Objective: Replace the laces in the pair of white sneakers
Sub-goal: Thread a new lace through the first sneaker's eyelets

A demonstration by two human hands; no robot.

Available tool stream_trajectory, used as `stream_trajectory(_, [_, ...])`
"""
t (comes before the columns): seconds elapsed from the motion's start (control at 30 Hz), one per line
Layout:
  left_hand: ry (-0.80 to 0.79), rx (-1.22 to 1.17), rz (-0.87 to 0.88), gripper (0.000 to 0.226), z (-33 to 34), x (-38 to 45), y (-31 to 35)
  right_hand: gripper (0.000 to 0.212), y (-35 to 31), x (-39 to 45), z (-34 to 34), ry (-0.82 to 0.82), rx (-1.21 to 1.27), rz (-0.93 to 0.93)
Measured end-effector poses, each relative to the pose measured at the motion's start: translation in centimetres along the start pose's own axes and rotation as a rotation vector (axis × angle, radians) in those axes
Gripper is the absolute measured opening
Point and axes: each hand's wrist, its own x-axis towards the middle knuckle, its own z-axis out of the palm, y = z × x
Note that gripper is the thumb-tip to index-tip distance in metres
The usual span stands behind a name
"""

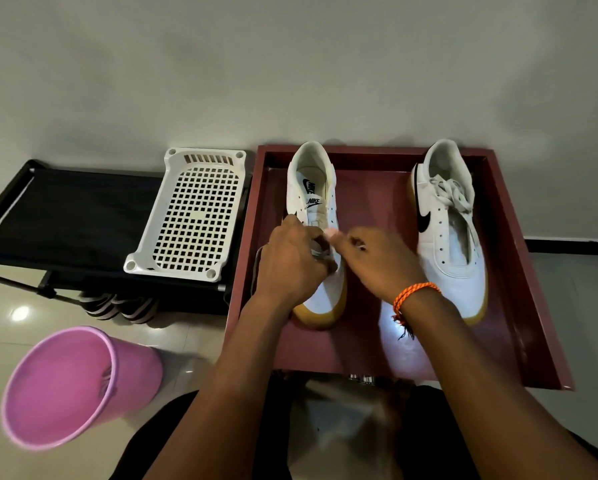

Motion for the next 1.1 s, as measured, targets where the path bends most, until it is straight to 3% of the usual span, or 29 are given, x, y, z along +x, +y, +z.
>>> stream_trajectory(0.07, [0.009,0.0,0.016,0.018,0.0,-0.1,-0.1,0.036,0.0,0.1,0.4,0.002,-0.1,-0.106])
stream_trajectory(0.17, [-0.007,-0.006,0.023,0.021,-0.1,-0.1,-0.1,0.026,0.2,0.4,0.5,-0.028,0.0,-0.109])
stream_trajectory(0.4, [-0.018,-0.017,-0.001,0.033,-0.2,-0.1,0.3,0.036,-0.7,0.3,-1.5,-0.075,0.584,-0.159])
stream_trajectory(0.63, [-0.006,0.116,-0.015,0.033,-0.3,-0.4,0.7,0.026,-2.5,-0.5,-4.1,-0.192,1.252,-0.127])
stream_trajectory(0.8, [-0.016,0.145,-0.009,0.033,-0.7,-0.7,1.0,0.026,-2.1,-0.9,-4.2,-0.303,1.44,-0.105])
stream_trajectory(0.9, [0.061,0.06,-0.001,0.06,-0.7,-0.9,0.8,0.032,-2.0,-0.5,-4.1,-0.217,1.523,0.016])
stream_trajectory(0.97, [0.064,0.033,-0.039,0.076,-1.0,-0.8,0.5,0.034,-1.3,0.2,-3.8,0.055,1.217,0.06])
stream_trajectory(1.03, [0.019,0.046,-0.085,0.08,-1.2,-0.7,0.1,0.035,0.0,0.6,-3.1,0.334,0.556,0.03])
stream_trajectory(1.1, [-0.056,0.058,-0.144,0.078,-1.4,-0.6,-0.1,0.028,0.9,0.4,-2.4,0.377,0.103,0.072])
